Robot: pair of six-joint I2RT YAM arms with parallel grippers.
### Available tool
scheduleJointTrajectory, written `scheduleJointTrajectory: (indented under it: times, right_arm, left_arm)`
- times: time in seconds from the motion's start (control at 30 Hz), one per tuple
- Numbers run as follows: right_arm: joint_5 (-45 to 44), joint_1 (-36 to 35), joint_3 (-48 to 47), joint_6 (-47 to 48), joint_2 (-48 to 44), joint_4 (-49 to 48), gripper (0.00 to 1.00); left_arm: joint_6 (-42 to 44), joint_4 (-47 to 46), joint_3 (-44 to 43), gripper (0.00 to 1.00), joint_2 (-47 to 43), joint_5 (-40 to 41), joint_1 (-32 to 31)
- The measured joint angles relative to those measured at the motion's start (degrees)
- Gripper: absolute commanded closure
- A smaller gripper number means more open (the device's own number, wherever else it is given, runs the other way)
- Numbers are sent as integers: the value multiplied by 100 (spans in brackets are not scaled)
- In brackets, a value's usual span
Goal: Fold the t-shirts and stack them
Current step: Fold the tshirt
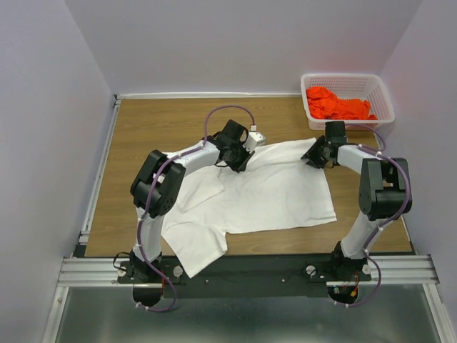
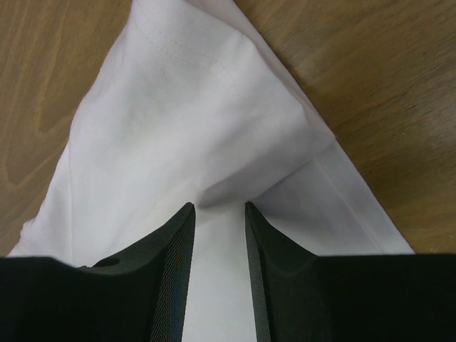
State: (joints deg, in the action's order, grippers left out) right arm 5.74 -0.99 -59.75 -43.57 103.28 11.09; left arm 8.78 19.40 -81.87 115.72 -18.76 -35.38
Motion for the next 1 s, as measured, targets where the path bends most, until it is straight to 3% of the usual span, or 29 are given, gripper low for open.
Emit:
scheduleJointTrajectory:
  times: [0.23, 0.27, 0.47, 0.67, 0.8, 1.0]
  right_arm:
    - [2, 28, 0, 17, -39, -13, 59]
    - [7, 35, 4, 35, -79, -13, 59]
    - [201, 37, -44, 269, -492, -28, 60]
    - [396, 37, -256, 356, -380, -170, 63]
    - [457, 83, -260, 354, -120, -315, 63]
    - [509, 442, -138, 334, 160, -540, 63]
  left_arm:
    - [-321, -17, 7, 65, -17, 157, 2]
    - [-422, -50, 39, 54, -57, 192, 15]
    - [-1300, -492, 686, 54, -1121, 422, 389]
    - [-2439, -1292, 1707, 64, -2293, 660, 1598]
    - [-3008, -1373, 2315, 67, -2251, 911, 2284]
    - [-3639, -1329, 3029, 67, -1978, 1040, 2726]
